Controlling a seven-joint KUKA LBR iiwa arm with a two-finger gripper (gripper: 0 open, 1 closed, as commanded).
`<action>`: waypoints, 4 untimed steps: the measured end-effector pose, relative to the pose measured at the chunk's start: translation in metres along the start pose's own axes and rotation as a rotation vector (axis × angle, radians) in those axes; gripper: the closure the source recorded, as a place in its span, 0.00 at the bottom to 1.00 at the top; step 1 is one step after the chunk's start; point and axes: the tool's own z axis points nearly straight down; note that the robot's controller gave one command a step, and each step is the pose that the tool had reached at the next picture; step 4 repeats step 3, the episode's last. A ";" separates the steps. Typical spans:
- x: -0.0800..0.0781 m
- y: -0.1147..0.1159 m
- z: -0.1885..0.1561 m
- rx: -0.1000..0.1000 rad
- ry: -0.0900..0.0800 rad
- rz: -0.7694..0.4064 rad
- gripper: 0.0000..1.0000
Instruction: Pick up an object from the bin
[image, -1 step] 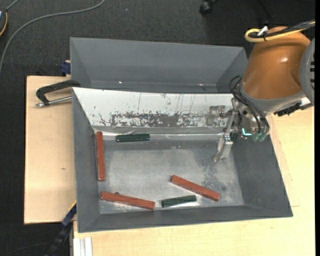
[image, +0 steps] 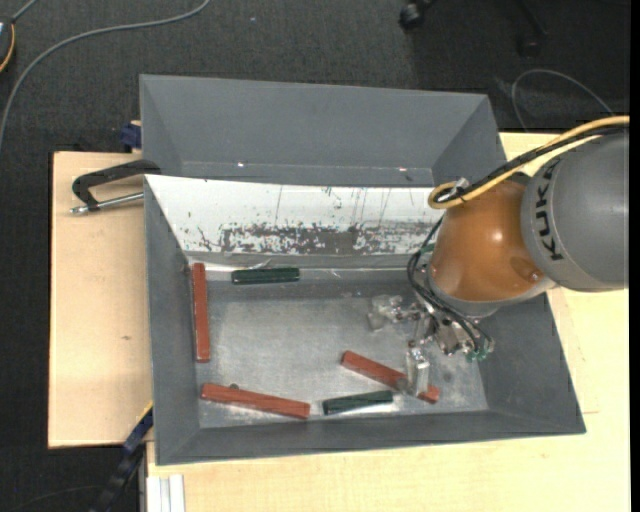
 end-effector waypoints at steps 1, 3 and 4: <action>0.009 0.063 -0.006 0.000 -0.005 -0.127 0.00; -0.005 0.043 -0.170 0.007 -0.020 -0.195 1.00; -0.005 0.043 -0.170 0.007 -0.020 -0.195 1.00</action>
Offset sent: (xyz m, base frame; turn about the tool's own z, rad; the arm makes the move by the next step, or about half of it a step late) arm -0.0240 0.0556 0.0051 -0.1215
